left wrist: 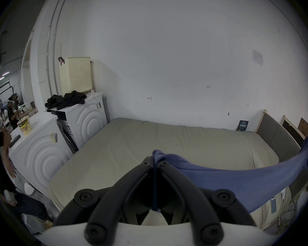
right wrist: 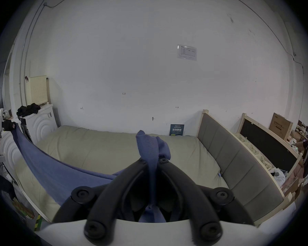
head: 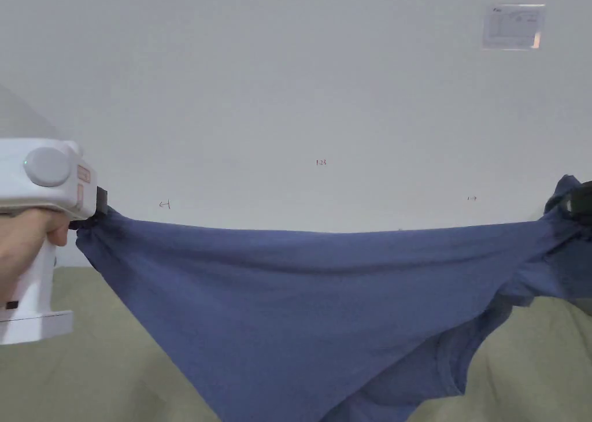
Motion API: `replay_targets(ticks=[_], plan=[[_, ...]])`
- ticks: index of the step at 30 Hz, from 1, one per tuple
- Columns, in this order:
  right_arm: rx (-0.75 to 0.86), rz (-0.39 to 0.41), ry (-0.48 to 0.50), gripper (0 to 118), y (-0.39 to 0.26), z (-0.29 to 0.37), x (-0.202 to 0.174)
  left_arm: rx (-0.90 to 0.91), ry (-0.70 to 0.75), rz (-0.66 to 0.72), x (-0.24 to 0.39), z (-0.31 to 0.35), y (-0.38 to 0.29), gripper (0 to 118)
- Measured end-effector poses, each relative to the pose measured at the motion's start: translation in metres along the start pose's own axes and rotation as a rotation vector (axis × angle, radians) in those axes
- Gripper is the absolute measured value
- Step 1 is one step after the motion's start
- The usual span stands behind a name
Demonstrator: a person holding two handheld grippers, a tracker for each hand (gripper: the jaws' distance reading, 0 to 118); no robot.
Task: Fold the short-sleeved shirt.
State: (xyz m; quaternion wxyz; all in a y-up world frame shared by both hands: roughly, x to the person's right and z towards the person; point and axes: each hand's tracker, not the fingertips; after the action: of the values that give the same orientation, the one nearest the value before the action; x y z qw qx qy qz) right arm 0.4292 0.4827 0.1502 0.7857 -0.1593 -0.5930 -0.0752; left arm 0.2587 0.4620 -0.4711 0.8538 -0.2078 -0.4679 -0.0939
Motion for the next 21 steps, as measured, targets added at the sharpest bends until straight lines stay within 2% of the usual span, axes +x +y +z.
replay_targets(ticks=[10,13,17,21], plan=[[-0.002,0.011,-0.049,7,0.022,-0.061,-0.005,-0.005,0.043,-0.030,0.019,-0.054,0.019,0],[-0.004,0.005,-0.058,7,0.031,-0.086,-0.005,0.000,0.056,-0.032,0.029,-0.074,0.028,0],[-0.017,0.041,-0.080,7,0.045,-0.127,-0.012,0.017,0.089,-0.065,0.046,-0.105,0.043,0],[-0.009,0.029,-0.103,7,0.060,-0.167,-0.019,0.027,0.122,-0.083,0.062,-0.134,0.055,0]])
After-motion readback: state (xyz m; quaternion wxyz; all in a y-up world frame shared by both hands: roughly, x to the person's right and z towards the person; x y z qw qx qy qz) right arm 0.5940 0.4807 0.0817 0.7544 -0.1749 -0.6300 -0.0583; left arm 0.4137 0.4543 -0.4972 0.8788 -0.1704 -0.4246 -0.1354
